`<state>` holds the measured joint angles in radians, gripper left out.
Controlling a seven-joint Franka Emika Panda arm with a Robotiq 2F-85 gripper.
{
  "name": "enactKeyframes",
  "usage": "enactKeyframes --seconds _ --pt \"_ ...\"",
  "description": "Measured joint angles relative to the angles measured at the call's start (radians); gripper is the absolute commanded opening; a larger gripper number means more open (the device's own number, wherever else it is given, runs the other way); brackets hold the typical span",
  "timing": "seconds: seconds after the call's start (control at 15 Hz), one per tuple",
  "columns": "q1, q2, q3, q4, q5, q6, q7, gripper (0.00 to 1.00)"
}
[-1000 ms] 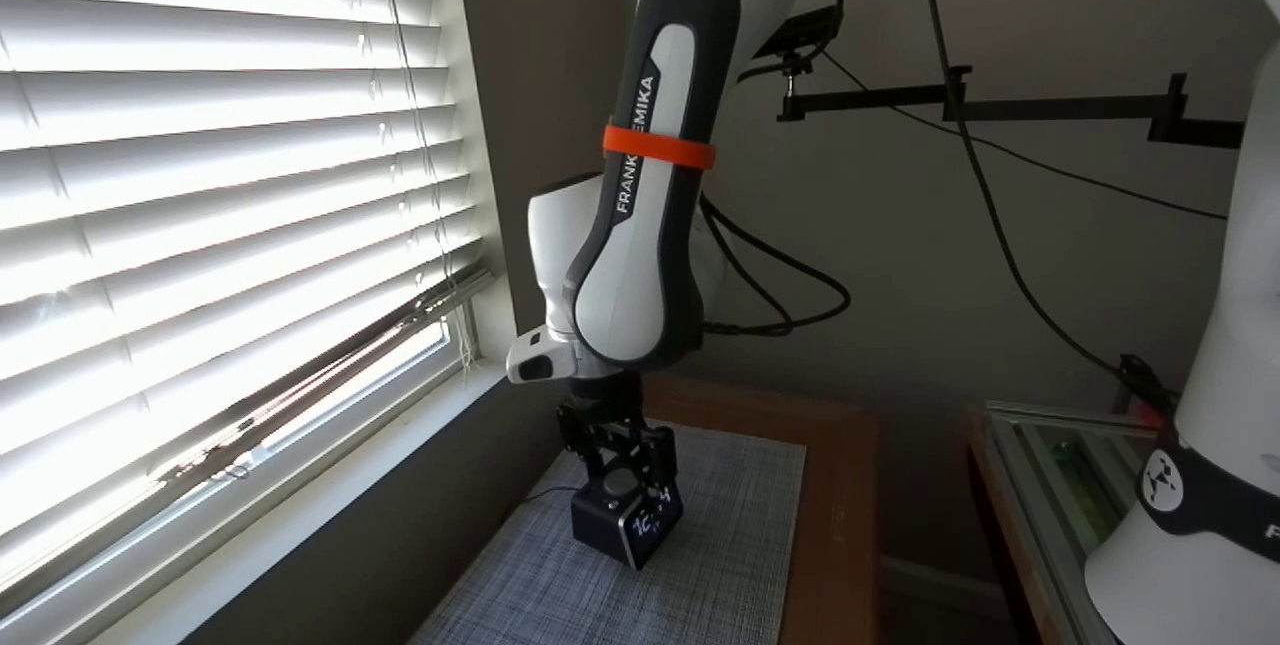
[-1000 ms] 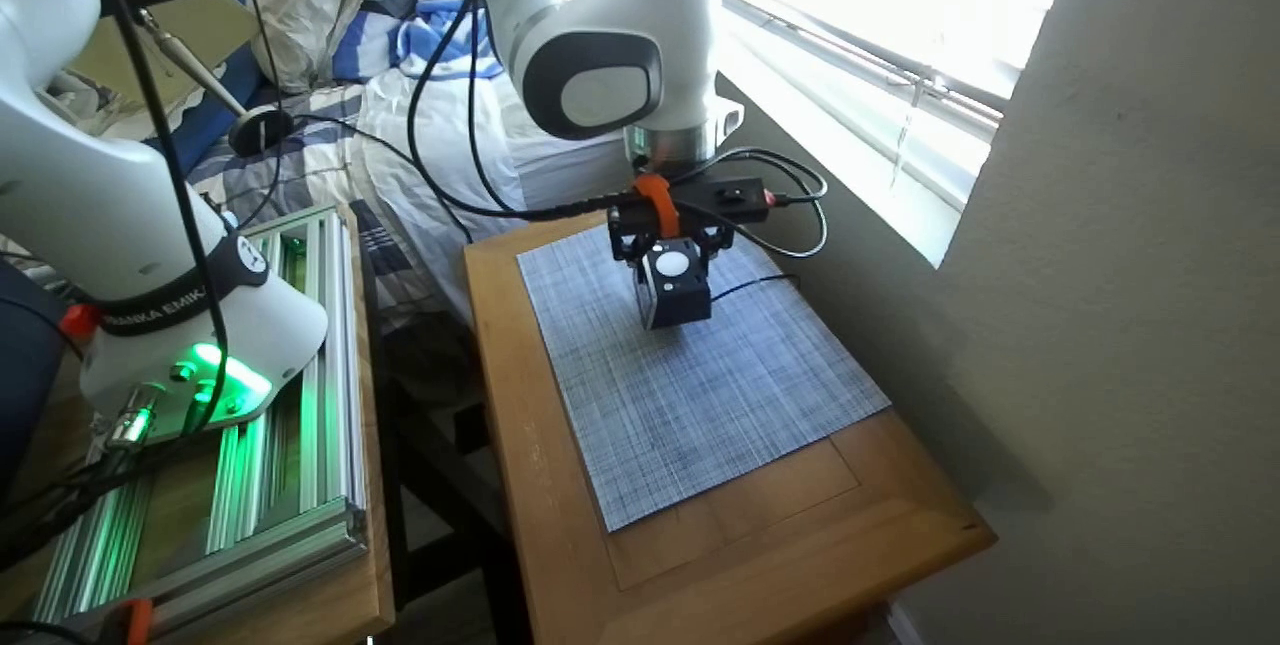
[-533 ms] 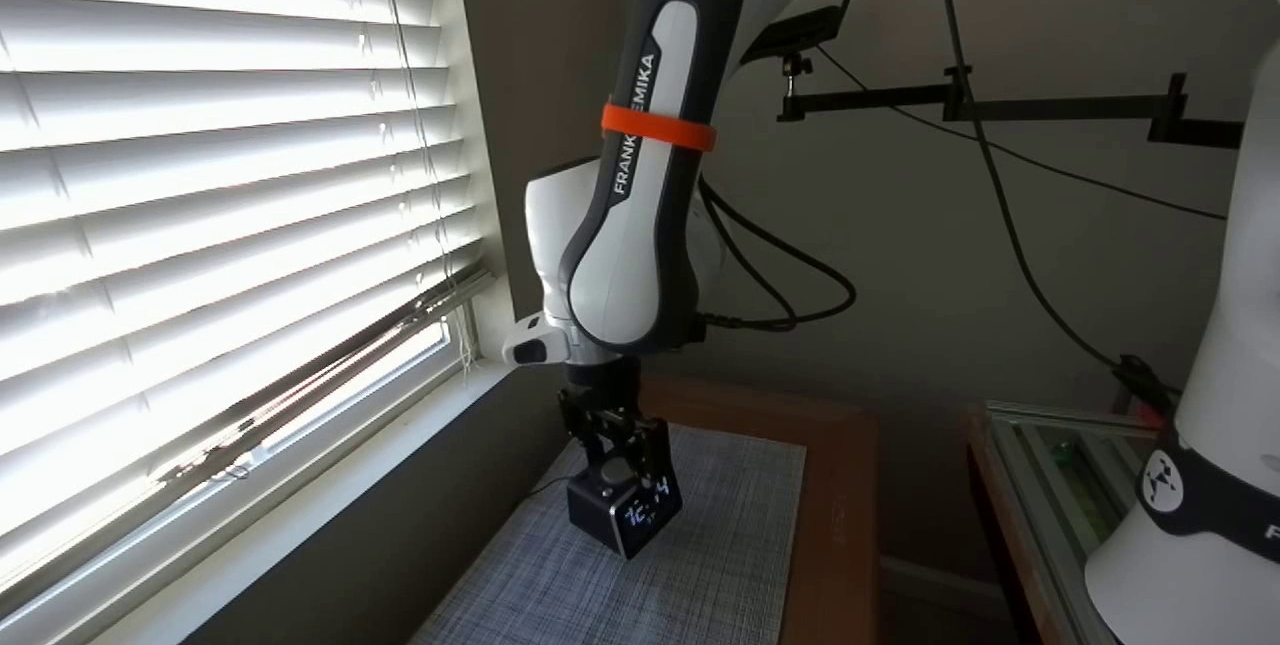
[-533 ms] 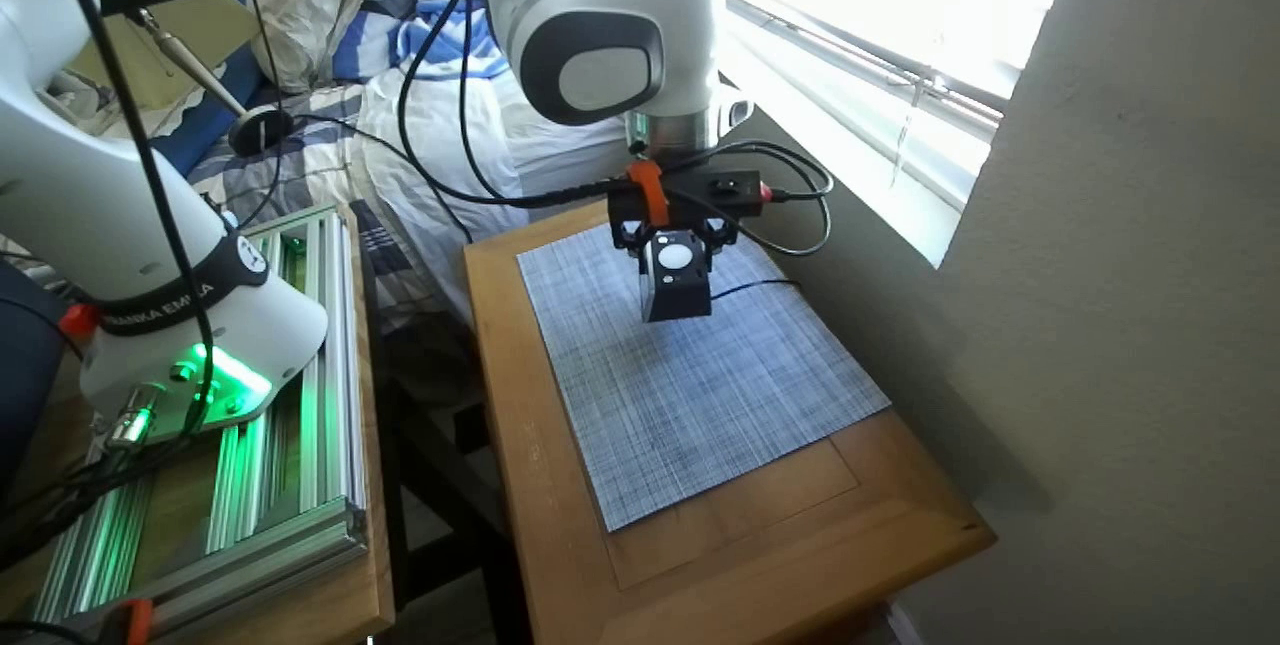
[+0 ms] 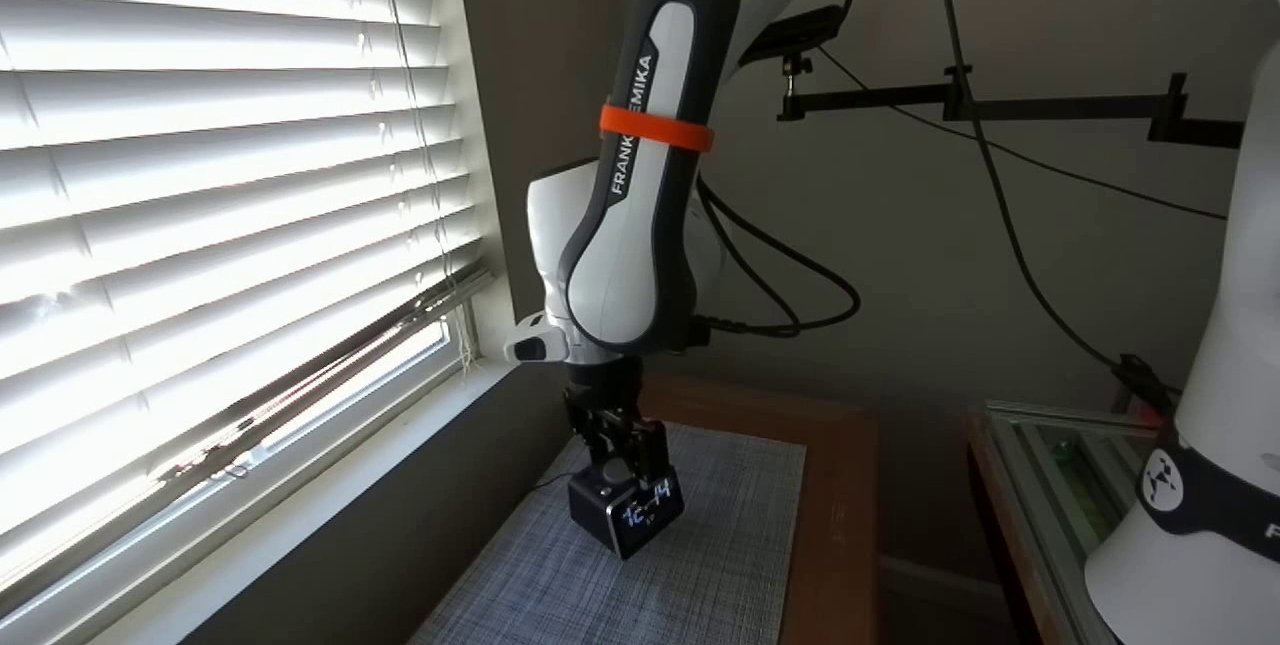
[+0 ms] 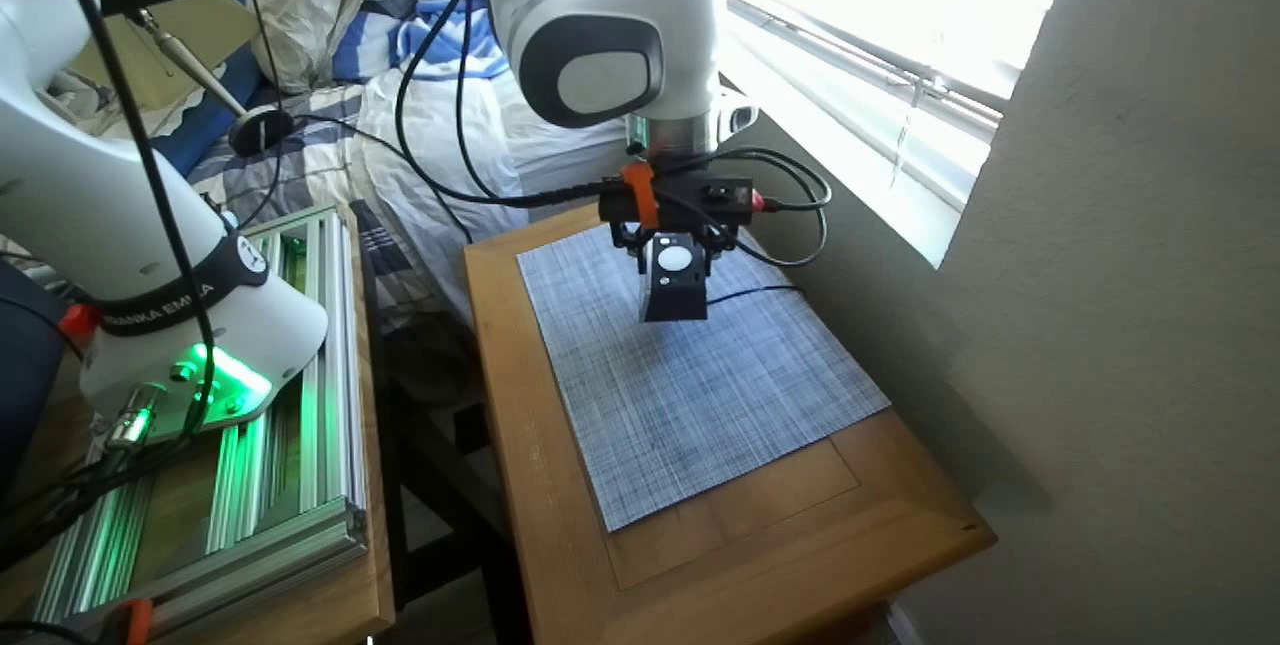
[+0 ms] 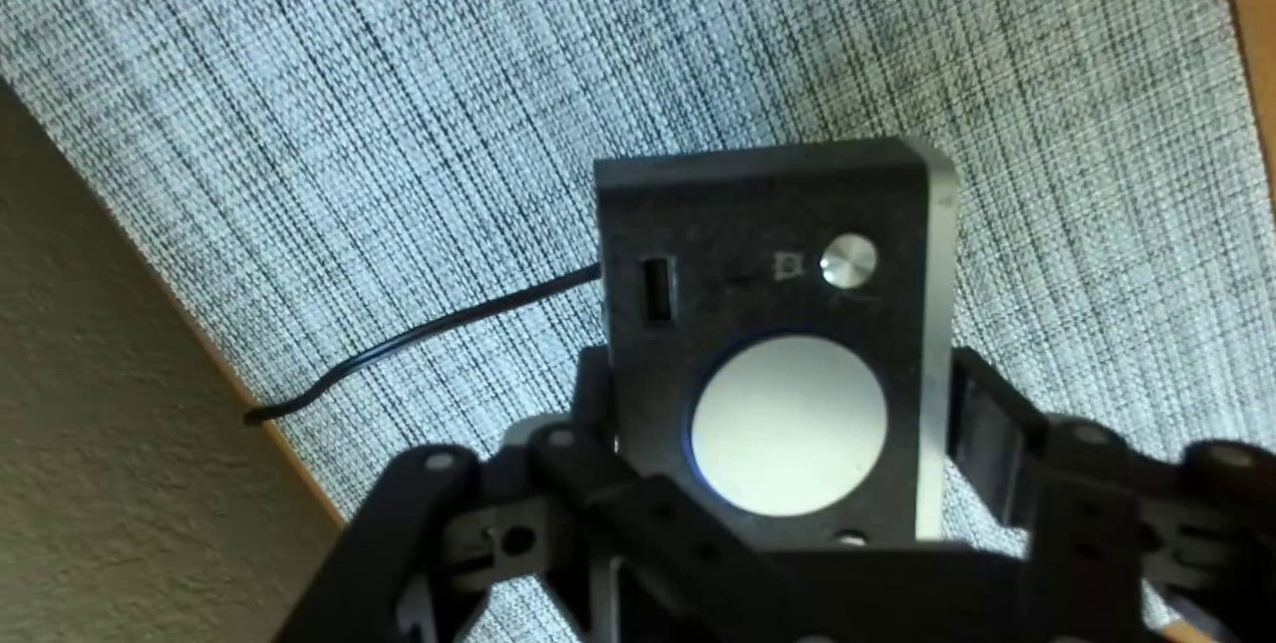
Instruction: Pick up the black digital clock and turn it ninety degrees to the left
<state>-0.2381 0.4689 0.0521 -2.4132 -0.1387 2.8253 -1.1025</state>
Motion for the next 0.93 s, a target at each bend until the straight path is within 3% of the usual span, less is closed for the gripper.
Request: enactKeyframes --seconds 0.93 --pt "0.006 0.0 -0.022 0.008 0.07 0.002 0.526 0.55"
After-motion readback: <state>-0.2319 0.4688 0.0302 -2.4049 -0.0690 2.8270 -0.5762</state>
